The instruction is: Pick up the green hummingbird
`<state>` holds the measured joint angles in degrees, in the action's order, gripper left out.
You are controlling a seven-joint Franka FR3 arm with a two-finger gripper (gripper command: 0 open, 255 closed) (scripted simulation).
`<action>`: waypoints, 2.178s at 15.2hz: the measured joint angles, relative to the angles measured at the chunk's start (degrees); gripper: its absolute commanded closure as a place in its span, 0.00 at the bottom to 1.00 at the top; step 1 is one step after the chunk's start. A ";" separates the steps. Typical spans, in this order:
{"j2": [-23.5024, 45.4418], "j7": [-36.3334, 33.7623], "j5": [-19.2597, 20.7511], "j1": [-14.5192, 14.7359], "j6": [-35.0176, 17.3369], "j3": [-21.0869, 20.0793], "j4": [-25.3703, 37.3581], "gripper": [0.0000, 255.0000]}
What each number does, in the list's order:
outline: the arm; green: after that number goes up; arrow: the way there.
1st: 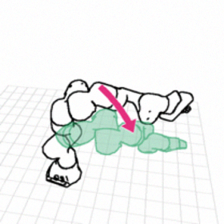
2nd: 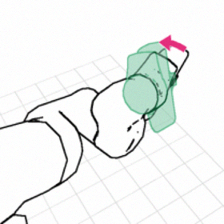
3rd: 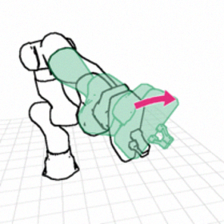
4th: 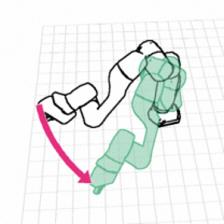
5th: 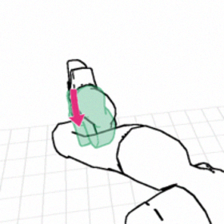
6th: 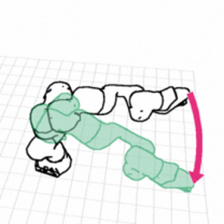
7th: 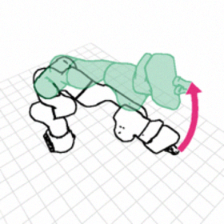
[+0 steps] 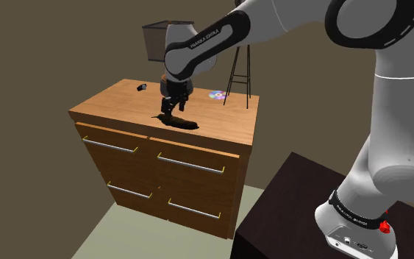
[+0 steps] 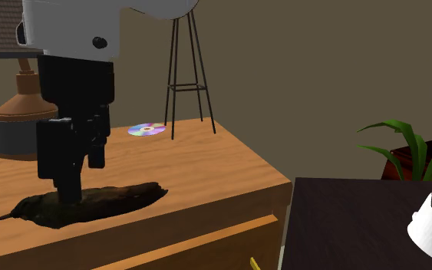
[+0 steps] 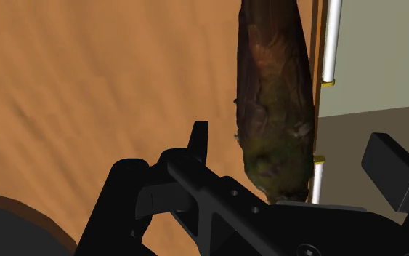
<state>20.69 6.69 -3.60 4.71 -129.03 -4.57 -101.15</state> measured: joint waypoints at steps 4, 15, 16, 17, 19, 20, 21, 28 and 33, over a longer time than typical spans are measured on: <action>2.48 0.17 0.13 0.20 -2.22 -0.07 0.43 0.00; 3.94 0.17 0.18 0.33 -4.26 -0.07 -0.15 1.00; 3.94 0.17 0.18 0.33 -4.26 -0.07 -0.15 1.00; 3.94 0.17 0.18 0.33 -4.26 -0.07 -0.14 1.00; 3.94 0.18 0.18 0.33 -4.28 -0.07 -0.16 1.00; 3.76 0.14 0.18 0.34 -4.07 -0.08 -0.13 1.00; 3.41 0.14 0.17 0.32 -3.71 -0.08 -0.13 1.00; 1.00 -0.11 0.18 0.25 0.87 -0.10 2.10 1.00; -0.37 -0.28 0.19 0.20 4.00 -0.10 3.85 1.00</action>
<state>20.32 6.41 -3.41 4.90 -125.03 -4.67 -97.30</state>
